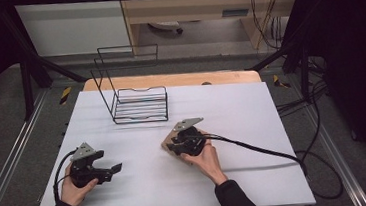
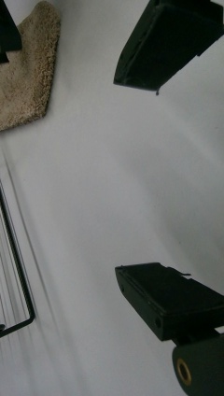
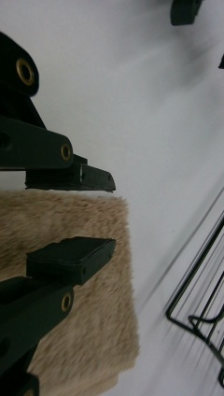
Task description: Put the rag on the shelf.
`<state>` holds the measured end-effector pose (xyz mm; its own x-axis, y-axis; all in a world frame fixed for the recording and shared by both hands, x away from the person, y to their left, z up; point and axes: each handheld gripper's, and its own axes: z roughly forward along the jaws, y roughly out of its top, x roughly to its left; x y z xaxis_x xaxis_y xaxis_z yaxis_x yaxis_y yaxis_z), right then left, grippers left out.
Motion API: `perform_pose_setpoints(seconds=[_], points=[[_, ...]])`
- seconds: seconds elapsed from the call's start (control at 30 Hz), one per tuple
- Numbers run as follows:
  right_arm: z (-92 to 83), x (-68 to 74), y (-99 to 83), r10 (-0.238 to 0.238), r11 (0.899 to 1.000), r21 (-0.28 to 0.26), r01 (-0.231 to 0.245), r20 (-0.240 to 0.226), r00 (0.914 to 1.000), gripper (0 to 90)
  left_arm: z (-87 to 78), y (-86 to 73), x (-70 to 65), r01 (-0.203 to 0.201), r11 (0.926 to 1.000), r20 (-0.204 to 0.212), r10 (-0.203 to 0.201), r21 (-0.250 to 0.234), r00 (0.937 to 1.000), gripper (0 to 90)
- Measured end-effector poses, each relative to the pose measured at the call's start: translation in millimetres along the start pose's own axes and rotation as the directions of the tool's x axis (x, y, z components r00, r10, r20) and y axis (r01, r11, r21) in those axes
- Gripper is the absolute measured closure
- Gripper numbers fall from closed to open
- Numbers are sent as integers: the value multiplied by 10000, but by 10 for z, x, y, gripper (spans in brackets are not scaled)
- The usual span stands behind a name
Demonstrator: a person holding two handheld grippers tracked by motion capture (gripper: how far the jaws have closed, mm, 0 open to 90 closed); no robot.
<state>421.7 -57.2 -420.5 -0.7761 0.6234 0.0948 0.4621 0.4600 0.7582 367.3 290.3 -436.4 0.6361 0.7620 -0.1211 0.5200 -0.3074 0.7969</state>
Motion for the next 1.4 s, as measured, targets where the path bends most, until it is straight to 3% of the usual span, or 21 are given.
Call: perform_pose_setpoints(seconds=[0.17,0.27,0.5,0.67,0.7,0.77,0.93,1.23,1.4], points=[[-241,-33,-156,-76,10000,63,75,105,9999,619,7,5,-13,-37,10000,6,37,29,10000,76],[-377,-33,-357,28,9997,235,-30,73,10000,613,11,6,-15,-59,10000,3,59,67,10000,76],[-306,-11,-573,-127,9981,603,118,152,9998,637,13,5,-22,-72,9999,5,72,81,10000,76],[-280,-29,-588,-514,9969,621,488,409,9978,787,11,5,-25,-45,10000,14,45,48,10000,76],[-274,-27,-593,-526,9969,603,500,409,9978,841,11,5,-26,-45,10000,12,45,47,10000,76],[-276,-32,-583,-403,9970,669,377,375,9985,864,12,5,-28,-61,10000,10,61,50,10000,76],[-300,-24,-555,-32,9978,665,15,260,9997,873,11,7,-23,-47,10000,13,47,42,10000,77],[-262,261,-462,194,9982,586,-163,-529,9984,871,7,10,-25,-48,10000,24,48,15,10000,77],[-180,303,-470,210,9981,595,-174,-607,9979,847,7,11,-26,-63,10000,26,63,21,10000,77]])
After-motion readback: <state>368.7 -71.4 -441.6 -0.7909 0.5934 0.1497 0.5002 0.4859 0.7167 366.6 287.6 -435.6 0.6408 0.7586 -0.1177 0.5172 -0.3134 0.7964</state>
